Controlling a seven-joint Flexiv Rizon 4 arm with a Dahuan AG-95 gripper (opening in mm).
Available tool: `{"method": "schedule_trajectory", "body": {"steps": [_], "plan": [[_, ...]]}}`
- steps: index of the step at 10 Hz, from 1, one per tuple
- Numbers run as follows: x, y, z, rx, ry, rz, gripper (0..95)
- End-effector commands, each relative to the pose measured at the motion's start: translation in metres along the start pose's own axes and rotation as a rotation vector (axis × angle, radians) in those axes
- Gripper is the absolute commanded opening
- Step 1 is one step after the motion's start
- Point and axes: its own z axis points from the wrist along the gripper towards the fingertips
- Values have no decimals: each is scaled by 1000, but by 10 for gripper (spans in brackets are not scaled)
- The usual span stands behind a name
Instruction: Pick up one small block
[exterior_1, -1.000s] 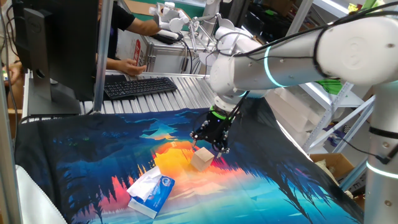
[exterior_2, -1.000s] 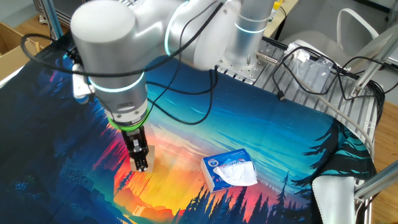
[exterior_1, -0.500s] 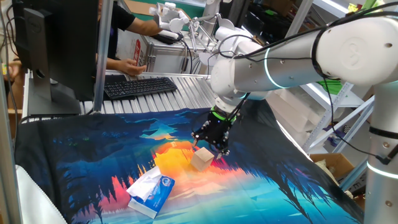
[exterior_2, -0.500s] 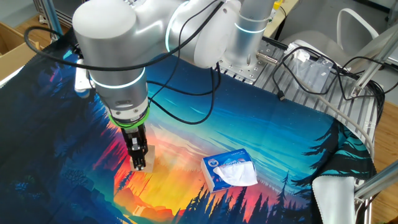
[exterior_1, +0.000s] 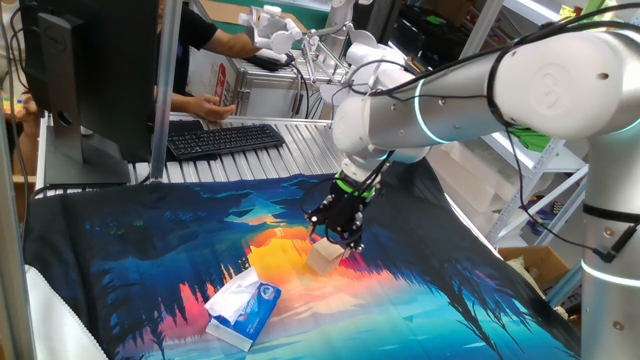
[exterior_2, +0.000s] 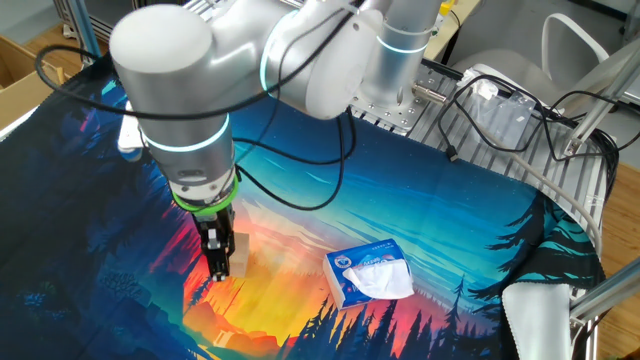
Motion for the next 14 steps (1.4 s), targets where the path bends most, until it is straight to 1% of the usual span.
{"method": "schedule_trajectory", "body": {"steps": [1,3,7,8,9,11,13,14], "plan": [[0,0,1,-5,10,-3,950],[-3,-2,4,-14,16,-8,950],[-3,-1,6,-23,8,8,950],[-3,-1,6,-30,0,-3,760],[-3,-1,6,-33,-3,-7,760],[-3,-1,6,-42,-15,-25,380],[-3,-1,6,-43,-21,-43,0],[-3,-1,6,-45,-23,-44,0]]}}
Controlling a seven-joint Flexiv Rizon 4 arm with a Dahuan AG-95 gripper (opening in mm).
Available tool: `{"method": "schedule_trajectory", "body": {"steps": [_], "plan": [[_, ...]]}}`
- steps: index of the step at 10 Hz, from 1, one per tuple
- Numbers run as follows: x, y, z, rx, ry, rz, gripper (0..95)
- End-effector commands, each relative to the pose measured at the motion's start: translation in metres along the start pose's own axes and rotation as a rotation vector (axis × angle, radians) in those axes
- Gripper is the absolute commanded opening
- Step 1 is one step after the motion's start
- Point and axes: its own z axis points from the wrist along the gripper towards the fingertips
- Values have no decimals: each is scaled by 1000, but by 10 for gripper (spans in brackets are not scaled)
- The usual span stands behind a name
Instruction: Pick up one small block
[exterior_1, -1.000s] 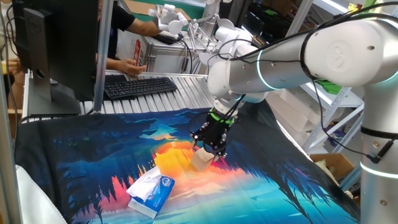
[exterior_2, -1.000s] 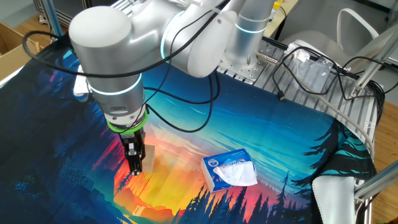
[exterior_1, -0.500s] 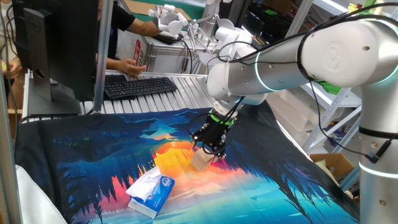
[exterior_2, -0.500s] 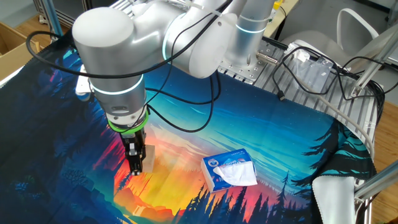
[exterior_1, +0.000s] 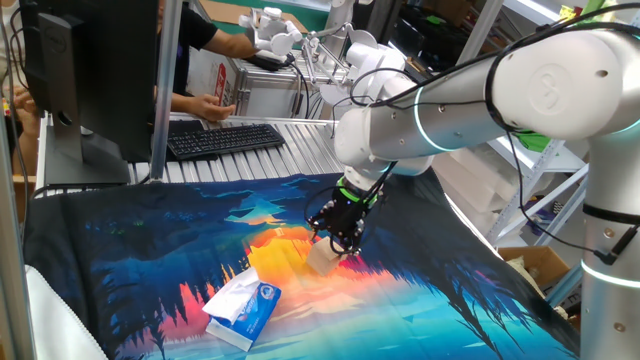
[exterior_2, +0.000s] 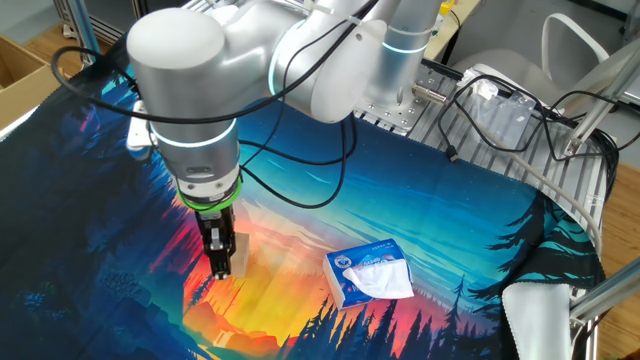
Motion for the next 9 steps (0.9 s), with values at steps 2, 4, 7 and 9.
{"method": "schedule_trajectory", "body": {"steps": [2,4,7,9], "plan": [[-1,1,0,-8,-5,0,0],[-1,1,0,-10,-6,-2,0],[-1,0,-3,-2,-18,-51,0],[-1,-4,-13,-4,-15,-99,0]]}}
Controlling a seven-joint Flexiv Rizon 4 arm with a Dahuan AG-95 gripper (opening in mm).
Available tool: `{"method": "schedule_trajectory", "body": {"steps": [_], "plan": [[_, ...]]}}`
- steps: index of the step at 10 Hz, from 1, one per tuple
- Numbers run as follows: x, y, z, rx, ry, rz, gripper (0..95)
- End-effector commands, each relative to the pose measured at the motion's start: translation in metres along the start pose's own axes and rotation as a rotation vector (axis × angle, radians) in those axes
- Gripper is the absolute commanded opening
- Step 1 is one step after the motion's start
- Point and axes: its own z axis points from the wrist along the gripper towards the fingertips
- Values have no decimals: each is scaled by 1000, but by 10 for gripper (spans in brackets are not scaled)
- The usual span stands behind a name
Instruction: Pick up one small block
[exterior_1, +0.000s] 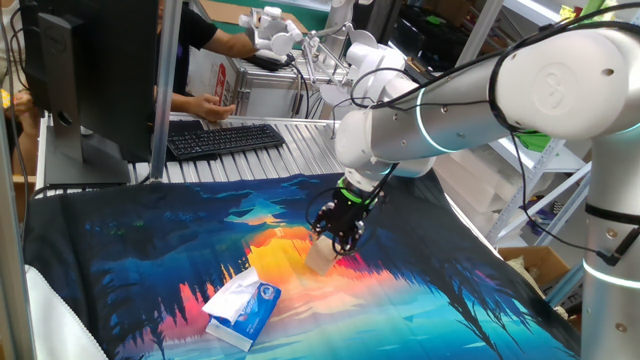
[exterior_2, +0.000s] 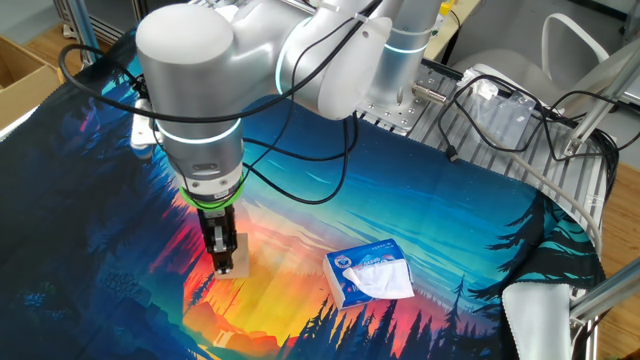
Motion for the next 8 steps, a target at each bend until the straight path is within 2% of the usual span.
{"method": "schedule_trajectory", "body": {"steps": [1,2,4,5,7,8], "plan": [[2,-6,-15,-4,6,-62,0],[3,-8,-22,-5,10,-101,0],[7,-13,-36,-1,31,-241,0],[10,-17,-46,9,39,-345,0],[17,-22,-62,18,56,-471,0],[26,-23,-73,30,60,-536,0]]}}
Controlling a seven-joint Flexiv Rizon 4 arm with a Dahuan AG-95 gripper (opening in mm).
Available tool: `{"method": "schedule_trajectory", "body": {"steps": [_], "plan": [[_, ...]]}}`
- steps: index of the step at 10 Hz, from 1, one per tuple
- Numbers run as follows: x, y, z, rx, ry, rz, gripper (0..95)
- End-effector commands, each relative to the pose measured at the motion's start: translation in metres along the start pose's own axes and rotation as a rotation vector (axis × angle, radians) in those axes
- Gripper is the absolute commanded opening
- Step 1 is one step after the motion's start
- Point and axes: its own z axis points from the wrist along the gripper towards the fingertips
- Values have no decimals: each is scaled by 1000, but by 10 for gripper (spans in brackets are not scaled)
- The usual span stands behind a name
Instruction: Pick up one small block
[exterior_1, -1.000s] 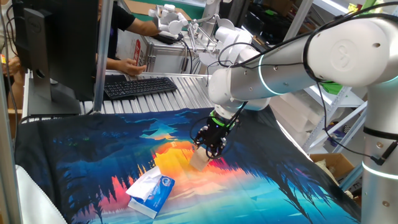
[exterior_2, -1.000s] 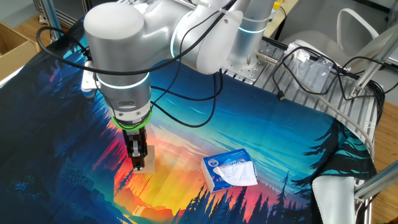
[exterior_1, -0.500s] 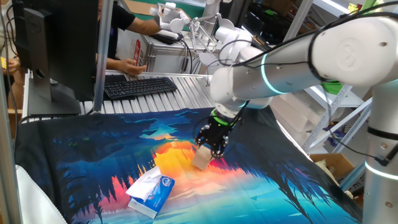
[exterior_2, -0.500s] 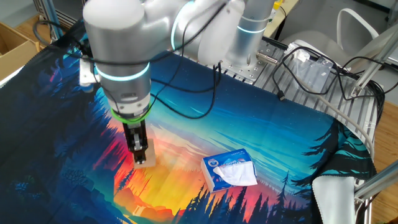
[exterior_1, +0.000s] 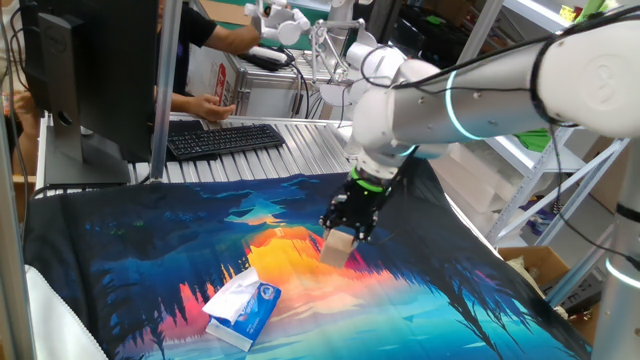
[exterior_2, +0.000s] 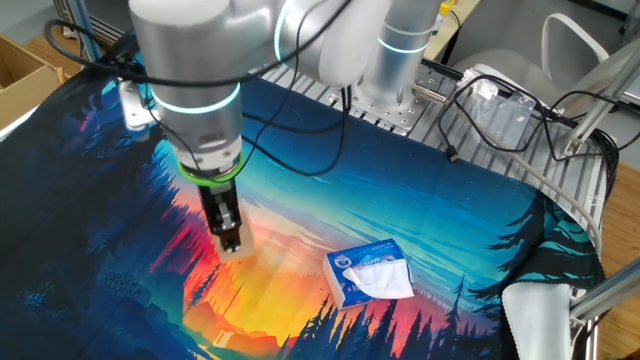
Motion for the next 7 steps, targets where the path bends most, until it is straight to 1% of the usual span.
{"method": "schedule_trajectory", "body": {"steps": [1,3,4,5,6,7], "plan": [[27,2,-35,37,24,-278,0],[40,5,-45,53,28,-357,0],[51,8,-53,98,18,-438,0],[56,8,-56,119,13,-474,0],[61,7,-59,124,14,-508,0],[65,3,-64,125,14,-543,0]]}}
